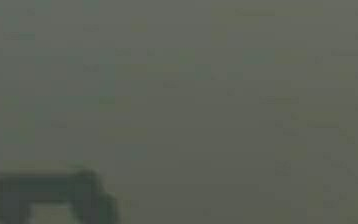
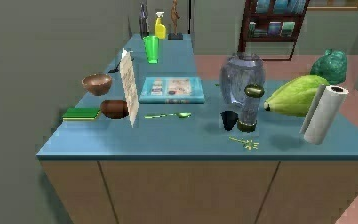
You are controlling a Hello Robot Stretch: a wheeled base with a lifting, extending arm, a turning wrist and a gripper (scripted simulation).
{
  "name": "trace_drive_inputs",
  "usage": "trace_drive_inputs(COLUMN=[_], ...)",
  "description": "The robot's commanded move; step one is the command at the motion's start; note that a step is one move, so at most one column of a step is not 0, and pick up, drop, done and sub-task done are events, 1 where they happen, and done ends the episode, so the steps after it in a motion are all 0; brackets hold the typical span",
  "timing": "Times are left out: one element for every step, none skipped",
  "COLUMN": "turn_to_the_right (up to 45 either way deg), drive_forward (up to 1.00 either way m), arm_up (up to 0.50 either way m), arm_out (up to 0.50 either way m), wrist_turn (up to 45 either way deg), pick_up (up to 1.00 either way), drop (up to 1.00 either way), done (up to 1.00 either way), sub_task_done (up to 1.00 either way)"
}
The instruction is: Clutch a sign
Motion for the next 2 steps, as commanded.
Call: trace_drive_inputs(turn_to_the_right=[0.0, 0.0], drive_forward=[0.00, 0.00], arm_up=[0.50, 0.38], arm_out=[0.00, 0.00], wrist_turn=[0.0, 0.0], pick_up=[0.00, 0.00], drop=[0.00, 0.00], done=[0.00, 0.00], sub_task_done=[0.00, 0.00])
